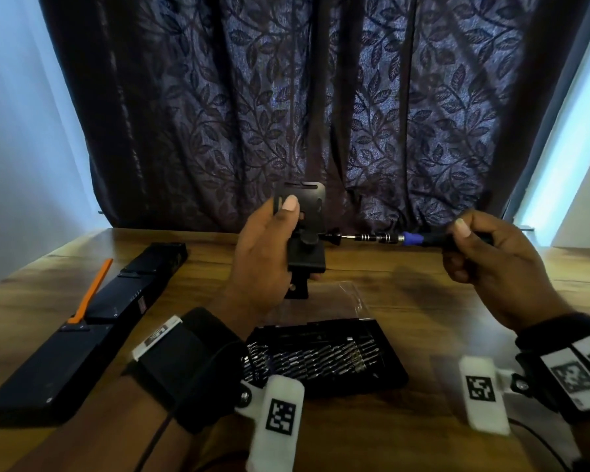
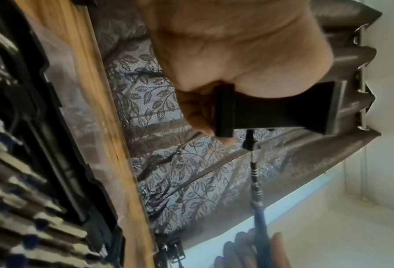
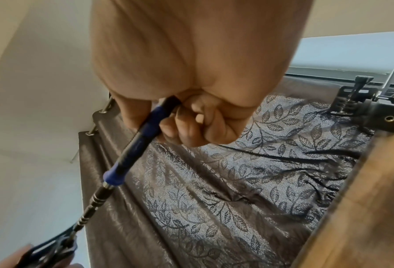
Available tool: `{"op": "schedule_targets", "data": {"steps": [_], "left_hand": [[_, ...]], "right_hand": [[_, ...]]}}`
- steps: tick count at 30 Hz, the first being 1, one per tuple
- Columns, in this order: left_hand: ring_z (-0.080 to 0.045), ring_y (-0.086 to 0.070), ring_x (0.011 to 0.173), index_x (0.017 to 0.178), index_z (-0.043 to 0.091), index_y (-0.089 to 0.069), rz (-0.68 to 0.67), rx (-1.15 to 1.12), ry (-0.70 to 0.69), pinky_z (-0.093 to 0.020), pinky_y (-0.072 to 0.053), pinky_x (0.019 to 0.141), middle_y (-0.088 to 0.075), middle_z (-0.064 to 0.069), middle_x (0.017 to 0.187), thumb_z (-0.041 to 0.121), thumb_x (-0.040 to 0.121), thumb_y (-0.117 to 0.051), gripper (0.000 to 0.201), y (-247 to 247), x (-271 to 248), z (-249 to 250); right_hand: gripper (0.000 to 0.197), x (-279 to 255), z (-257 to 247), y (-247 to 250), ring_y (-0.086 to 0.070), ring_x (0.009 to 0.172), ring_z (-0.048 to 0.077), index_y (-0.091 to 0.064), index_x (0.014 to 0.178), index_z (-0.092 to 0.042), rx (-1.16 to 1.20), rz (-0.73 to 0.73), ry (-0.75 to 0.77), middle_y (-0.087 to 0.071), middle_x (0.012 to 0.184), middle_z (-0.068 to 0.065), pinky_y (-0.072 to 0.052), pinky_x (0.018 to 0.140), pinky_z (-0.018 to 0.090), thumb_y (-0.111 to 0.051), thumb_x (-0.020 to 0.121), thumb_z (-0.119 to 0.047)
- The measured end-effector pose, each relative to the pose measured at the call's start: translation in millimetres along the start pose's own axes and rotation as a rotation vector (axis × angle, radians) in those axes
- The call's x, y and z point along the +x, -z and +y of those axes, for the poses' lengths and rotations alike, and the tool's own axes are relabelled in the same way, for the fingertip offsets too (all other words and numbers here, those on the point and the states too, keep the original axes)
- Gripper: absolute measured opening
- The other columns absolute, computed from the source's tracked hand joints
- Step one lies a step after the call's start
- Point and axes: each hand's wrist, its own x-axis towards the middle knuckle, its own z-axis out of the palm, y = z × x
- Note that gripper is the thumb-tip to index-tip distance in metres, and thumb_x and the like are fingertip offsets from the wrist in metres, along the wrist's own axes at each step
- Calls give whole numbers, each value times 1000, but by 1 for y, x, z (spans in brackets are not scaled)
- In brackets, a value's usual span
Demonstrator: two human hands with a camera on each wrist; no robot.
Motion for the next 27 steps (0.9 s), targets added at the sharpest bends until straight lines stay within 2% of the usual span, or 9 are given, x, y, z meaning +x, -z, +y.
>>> {"op": "schedule_targets", "data": {"steps": [3,8,11,13,16,18,20,24,27], "left_hand": [[-7,-62,59,89,31,-79,-95,44,-131,-28,-55,56,-70,10,74,26,103,-44,38,6,-2,-4],[-23,-65,66,85,23,-77,-123,24,-66,-33,-56,59,-71,-5,79,31,98,-57,25,14,4,-6],[-28,-72,95,108,14,-75,-150,93,48,-44,-60,80,-77,-14,108,36,105,-53,31,19,10,-5],[-29,-69,102,121,5,-69,-158,63,169,-45,-61,78,-75,-16,118,36,105,-48,41,22,11,-4],[-33,-69,97,110,13,-68,-103,-43,312,-49,-56,77,-72,-20,114,36,105,-47,33,18,10,-7],[-33,-67,82,96,16,-69,5,-113,291,-51,-48,82,-72,-15,94,30,106,-49,26,11,8,-12],[-23,-60,66,90,17,-69,87,-112,219,-44,-44,74,-69,-7,82,21,106,-49,26,5,7,-18],[-19,-56,62,126,24,-61,116,-80,128,-37,-51,62,-64,-9,107,9,108,-42,30,1,6,-22],[-19,-56,63,130,27,-63,105,-53,90,-36,-53,62,-63,-7,112,14,109,-42,33,0,5,-21]], "right_hand": [[66,-1,-6,-2,-31,52,19,-41,80,5,22,-16,41,-36,60,3,-27,47,27,-71,89,-53],[58,-1,-13,-4,-31,51,17,-42,77,-5,53,61,84,-31,59,4,-29,47,27,-74,87,-53],[52,1,-14,-3,-33,49,19,-47,77,-10,-9,91,99,-38,57,0,-28,48,30,-72,89,-54],[44,0,-15,-2,-34,49,22,-53,78,-16,-82,113,111,-42,56,-1,-29,49,35,-70,90,-55],[38,-1,-18,-5,-37,49,26,-57,79,-23,-172,138,140,-47,55,-1,-32,51,36,-66,93,-57],[36,-2,-20,-7,-40,48,27,-58,80,-25,-212,134,150,-49,55,0,-35,50,31,-64,93,-58],[34,-2,-21,-9,-41,48,29,-58,80,-27,-236,129,160,-50,55,3,-36,50,31,-64,94,-57],[34,-2,-21,-11,-41,48,28,-58,80,-26,-232,136,155,-50,55,2,-36,49,28,-64,93,-57],[37,-2,-20,-12,-41,48,26,-57,81,-23,-220,135,150,-51,55,1,-36,49,26,-65,93,-57]]}}
